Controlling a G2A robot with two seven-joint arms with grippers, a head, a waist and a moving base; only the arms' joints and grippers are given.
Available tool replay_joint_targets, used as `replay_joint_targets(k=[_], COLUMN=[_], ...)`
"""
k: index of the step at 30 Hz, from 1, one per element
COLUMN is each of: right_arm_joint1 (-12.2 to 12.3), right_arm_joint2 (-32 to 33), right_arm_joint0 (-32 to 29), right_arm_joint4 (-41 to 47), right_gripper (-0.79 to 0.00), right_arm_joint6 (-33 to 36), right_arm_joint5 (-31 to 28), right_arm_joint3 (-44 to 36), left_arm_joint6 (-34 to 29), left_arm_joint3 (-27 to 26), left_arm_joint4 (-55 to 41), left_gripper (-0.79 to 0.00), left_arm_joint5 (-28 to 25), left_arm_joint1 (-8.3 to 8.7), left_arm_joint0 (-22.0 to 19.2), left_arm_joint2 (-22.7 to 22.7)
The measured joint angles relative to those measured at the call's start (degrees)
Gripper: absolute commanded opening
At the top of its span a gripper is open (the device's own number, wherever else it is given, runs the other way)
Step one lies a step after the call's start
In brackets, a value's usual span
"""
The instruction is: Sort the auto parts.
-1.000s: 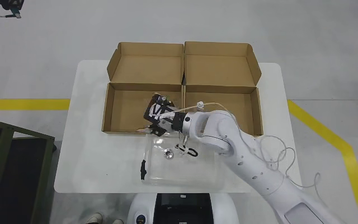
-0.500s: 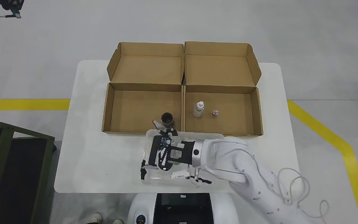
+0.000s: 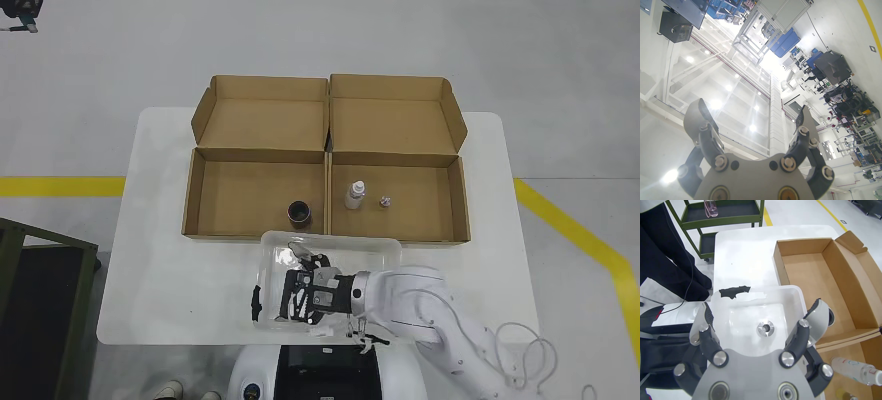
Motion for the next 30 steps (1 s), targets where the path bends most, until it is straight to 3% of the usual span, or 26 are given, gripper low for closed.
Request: replay_joint_targets(k=[7, 17, 21, 28, 30], right_arm_joint1=[0.5, 0.4, 0.1, -0.8, -1.0], right_arm_joint2=[-1.0, -1.3, -1.8, -4.2, -4.8], right_arm_joint0=[0.3, 1.1, 2.5, 6.2, 7.1], right_arm_joint4=[-3.7, -3.2, -2.8, -1.1, -0.5], right_gripper=[-0.071, -0.095, -0.16, -0.379, -0.406], right_arm_joint6=[4.3, 2.5, 1.0, 0.9, 0.9], right_arm_joint5=[-2.7, 1.4, 1.8, 1.8, 1.7], right_arm_joint3=[3.1, 7.6, 10.3, 14.3, 15.8], left_arm_joint6=[0.0, 0.0, 0.0, 0.0, 0.0], left_arm_joint3=[0.0, 0.0, 0.0, 0.0, 0.0], left_arm_joint4=[0.0, 0.0, 0.0, 0.0, 0.0], left_gripper=[0.0, 0.0, 0.0, 0.0, 0.0], left_arm_joint5=[0.0, 0.0, 0.0, 0.0, 0.0], left_arm_joint1=[0.0, 0.0, 0.0, 0.0, 0.0], left_arm_joint0=[0.0, 0.0, 0.0, 0.0, 0.0], left_arm_joint2=[0.0, 0.0, 0.0, 0.0, 0.0])
